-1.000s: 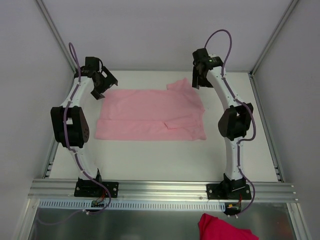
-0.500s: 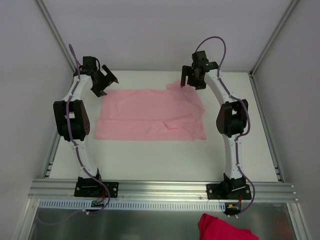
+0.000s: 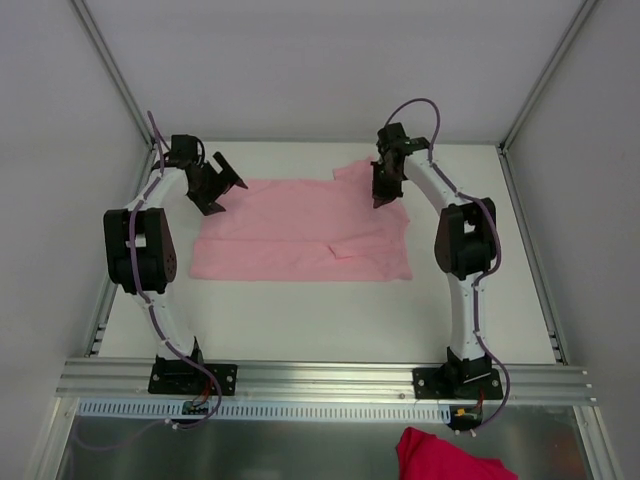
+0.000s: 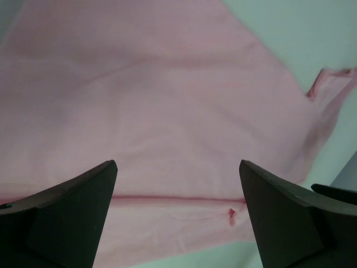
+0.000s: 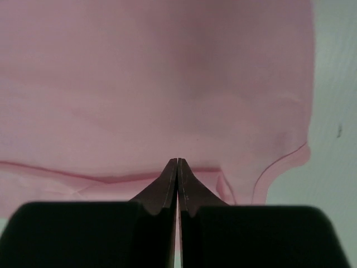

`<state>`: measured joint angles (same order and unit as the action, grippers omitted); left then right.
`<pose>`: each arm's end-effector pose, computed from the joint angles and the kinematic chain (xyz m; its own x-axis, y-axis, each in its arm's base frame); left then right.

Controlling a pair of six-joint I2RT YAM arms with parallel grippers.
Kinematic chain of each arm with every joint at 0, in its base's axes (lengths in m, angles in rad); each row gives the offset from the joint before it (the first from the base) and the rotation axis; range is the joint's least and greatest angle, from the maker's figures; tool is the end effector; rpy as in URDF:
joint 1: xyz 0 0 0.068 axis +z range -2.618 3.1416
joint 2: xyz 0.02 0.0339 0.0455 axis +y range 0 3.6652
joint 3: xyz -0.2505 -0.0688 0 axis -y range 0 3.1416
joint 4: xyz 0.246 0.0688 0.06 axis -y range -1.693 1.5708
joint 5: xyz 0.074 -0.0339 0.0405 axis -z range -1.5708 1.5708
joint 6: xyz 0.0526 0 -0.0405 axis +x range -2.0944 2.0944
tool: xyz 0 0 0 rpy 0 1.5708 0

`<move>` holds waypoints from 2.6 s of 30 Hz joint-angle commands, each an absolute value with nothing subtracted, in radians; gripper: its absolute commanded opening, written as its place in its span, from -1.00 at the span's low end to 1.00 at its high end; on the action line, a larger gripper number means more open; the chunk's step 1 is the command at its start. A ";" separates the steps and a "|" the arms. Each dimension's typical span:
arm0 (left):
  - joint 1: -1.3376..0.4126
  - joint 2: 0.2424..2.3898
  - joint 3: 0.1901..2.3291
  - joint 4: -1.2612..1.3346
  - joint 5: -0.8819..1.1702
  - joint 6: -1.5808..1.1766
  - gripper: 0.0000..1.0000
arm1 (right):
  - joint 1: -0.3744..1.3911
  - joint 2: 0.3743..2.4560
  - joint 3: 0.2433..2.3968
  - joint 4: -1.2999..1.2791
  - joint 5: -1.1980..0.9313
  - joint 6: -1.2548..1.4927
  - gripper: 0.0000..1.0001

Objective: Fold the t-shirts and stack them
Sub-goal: Fold the flattened tshirt in 1/3 of the way

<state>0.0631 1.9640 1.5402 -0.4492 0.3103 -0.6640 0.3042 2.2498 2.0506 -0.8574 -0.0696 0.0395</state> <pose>0.4447 0.0120 0.2033 -0.6859 -0.6313 -0.3618 -0.3644 0.7284 -0.5802 0.4688 0.1510 0.2085 -0.8432 -0.2234 -0.4891 -0.2984 0.9511 0.0799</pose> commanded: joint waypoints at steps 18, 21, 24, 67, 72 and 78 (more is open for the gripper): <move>-0.160 1.775 1.155 -0.304 0.325 -0.597 0.75 | 0.483 1.985 1.577 -0.706 -0.195 -0.040 -0.98; -0.164 1.770 1.138 -0.311 0.301 -0.595 -0.04 | 0.505 1.988 1.528 -0.660 -0.207 -0.041 -0.98; -0.170 1.767 1.141 -0.328 0.282 -0.581 -0.70 | 0.525 1.997 1.513 -0.647 -0.204 -0.049 -0.98; -0.278 1.583 0.920 -0.607 0.032 -0.698 -1.00 | 0.635 1.816 1.258 -0.669 -0.080 -0.014 -0.98; -0.281 1.551 0.887 -0.629 0.017 -0.695 -1.00 | 0.649 1.770 1.241 -0.695 -0.068 -0.009 -0.98; -0.281 1.539 0.854 -0.617 0.020 -0.701 -1.00 | 0.658 1.718 1.166 -0.681 -0.035 -0.008 -0.98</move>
<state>-0.2695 1.5764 0.8730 -0.5961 0.0422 -0.6865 0.6521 1.7706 1.1931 -0.6624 -0.0727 -0.0185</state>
